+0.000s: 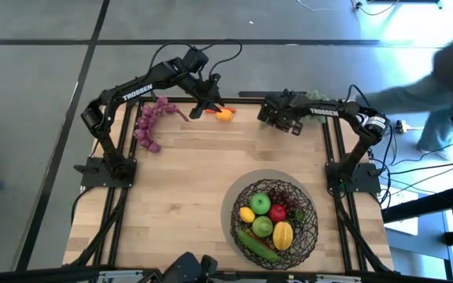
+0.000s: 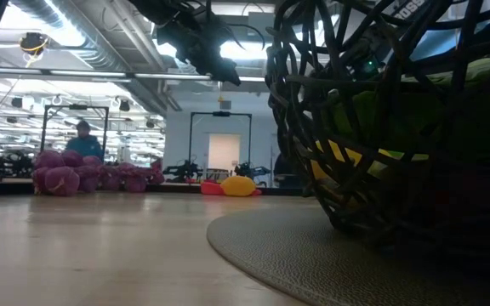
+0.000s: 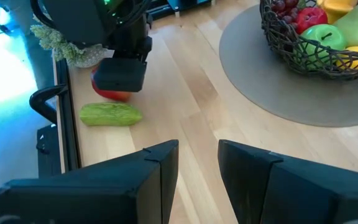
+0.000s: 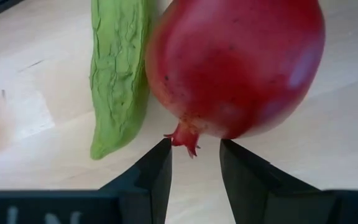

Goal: Build produce basket
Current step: Put the red pomegranate into the wire basket

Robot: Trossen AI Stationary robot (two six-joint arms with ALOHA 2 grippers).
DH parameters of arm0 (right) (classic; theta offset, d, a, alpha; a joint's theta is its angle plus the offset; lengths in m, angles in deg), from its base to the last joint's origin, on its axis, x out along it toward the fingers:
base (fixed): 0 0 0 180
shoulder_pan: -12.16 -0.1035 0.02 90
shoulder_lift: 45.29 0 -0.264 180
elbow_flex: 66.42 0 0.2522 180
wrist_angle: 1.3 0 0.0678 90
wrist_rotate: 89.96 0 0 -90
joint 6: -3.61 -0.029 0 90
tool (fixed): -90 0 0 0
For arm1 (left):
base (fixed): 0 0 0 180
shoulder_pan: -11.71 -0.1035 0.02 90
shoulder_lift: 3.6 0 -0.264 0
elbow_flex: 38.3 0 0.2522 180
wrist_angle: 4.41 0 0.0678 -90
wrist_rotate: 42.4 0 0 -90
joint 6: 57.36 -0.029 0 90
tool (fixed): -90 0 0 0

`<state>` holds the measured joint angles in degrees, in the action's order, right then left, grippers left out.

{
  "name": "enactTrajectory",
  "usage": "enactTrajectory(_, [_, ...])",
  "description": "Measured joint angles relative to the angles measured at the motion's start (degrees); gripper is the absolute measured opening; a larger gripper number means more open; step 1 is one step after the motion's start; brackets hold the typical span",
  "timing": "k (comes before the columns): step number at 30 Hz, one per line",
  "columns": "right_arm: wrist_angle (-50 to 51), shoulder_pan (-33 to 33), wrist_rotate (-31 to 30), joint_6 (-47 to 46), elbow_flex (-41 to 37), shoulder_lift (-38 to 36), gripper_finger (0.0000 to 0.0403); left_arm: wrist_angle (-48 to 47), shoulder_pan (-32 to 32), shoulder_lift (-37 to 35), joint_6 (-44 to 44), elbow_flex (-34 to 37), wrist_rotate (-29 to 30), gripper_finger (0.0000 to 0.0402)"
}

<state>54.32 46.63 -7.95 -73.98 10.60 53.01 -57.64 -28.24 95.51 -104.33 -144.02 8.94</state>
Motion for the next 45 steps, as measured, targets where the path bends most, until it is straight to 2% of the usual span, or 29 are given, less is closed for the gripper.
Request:
enactTrajectory(9, [4.1,0.2,0.0,0.1,0.0,0.0,0.0129,0.0,0.0,0.0,0.0,0.0,0.0,0.0103])
enactTrajectory(29, [4.7,0.2,-3.0,0.1,0.0,0.0,0.0129,-0.5,0.0,0.0,0.2,0.0,0.0,0.0103])
enactTrajectory(37, [10.5,0.2,-3.0,-0.2,-0.1,0.0,0.0129,-0.5,0.0,0.0,0.2,0.0,0.0,0.0103])
enactTrajectory(45, [9.9,0.2,-7.5,0.1,-0.1,0.0,0.0129,-0.5,0.0,0.0,0.3,0.0,0.0,0.0103])
